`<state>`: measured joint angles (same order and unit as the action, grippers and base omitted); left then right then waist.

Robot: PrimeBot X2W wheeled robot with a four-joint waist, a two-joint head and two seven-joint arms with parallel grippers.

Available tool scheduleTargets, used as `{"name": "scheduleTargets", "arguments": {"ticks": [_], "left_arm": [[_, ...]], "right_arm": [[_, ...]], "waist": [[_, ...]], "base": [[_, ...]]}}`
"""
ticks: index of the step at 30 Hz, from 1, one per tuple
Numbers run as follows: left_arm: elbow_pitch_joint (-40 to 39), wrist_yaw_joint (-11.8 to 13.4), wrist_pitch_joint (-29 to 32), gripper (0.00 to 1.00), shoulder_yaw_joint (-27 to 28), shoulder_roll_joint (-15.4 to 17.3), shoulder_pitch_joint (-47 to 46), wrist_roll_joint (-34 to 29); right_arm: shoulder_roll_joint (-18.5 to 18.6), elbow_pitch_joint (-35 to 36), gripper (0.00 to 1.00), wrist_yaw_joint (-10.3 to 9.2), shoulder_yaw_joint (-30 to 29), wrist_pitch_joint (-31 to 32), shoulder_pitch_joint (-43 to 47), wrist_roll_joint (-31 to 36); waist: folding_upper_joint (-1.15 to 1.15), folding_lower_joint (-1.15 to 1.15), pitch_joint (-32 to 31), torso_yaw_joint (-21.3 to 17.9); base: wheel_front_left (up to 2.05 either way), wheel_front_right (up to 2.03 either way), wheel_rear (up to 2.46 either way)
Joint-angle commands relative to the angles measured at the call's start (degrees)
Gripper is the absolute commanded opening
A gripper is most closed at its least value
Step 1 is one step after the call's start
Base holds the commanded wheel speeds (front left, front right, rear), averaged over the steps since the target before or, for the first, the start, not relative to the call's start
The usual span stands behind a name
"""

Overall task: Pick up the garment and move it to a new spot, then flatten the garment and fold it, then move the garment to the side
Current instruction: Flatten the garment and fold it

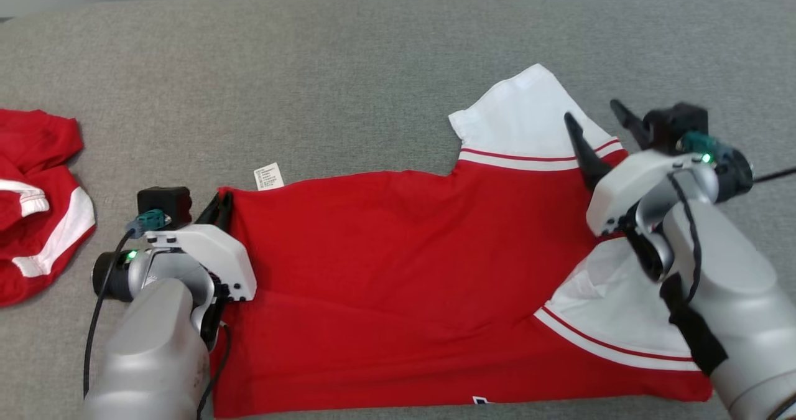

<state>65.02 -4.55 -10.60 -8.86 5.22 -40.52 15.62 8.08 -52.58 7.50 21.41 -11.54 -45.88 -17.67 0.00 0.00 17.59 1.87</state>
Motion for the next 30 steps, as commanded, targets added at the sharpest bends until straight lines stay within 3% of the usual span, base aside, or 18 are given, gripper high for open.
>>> {"name": "scheduleTargets", "arguments": {"ticks": [1, 15, 22, 23, 24, 25, 30], "left_arm": [[0.9, -0.4, -0.4, 0.00, -0.7, -0.2, -0.7, -0.5], [-3.0, -0.7, -4.5, 0.00, -4.2, -2.0, -4.1, 0.9], [-6.9, -0.6, -4.5, 0.00, -8.9, -2.1, -3.4, 5.9], [-7.4, -0.3, -4.5, 0.00, -9.6, -2.1, -3.2, 6.6], [-7.9, 0.0, -4.5, 0.00, -10.2, -2.1, -3.2, 7.1], [-8.4, 0.4, -4.5, 0.00, -10.7, -2.1, -3.2, 7.5], [-9.9, 1.8, -4.5, 0.00, -10.9, -2.1, -3.8, 8.7]], "right_arm": [[0.9, -0.9, 1.00, -0.02, 0.3, 1.0, -2.5, -0.5], [4.1, -12.3, 1.00, -0.02, 1.7, 11.3, -16.2, 0.1], [4.3, -18.3, 1.00, -0.02, 0.8, 16.1, -19.5, 0.7], [4.3, -18.8, 0.80, -0.02, 0.9, 16.6, -19.5, 0.8], [4.4, -19.1, 0.34, -0.02, 0.8, 16.8, -19.7, 0.9], [4.9, -19.4, 0.00, -0.02, 0.6, 16.4, -20.1, 1.2], [6.6, -20.0, 0.00, -0.03, -1.1, 13.0, -22.0, 2.6]], "waist": [[0.00, 0.00, 1.0, 1.2], [0.00, 0.00, 6.2, 9.4], [0.00, 0.00, 8.2, 11.6], [0.00, 0.00, 8.3, 11.7], [0.00, 0.00, 8.4, 11.8], [0.00, 0.00, 8.4, 11.9], [0.00, 0.00, 8.2, 11.6]], "base": [[0.00, 0.00, 0.00], [0.00, 0.00, 0.00], [0.00, 0.00, 0.00], [0.00, 0.00, 0.00], [0.00, 0.00, 0.00], [0.00, 0.00, 0.00], [0.00, 0.00, 0.00]]}}
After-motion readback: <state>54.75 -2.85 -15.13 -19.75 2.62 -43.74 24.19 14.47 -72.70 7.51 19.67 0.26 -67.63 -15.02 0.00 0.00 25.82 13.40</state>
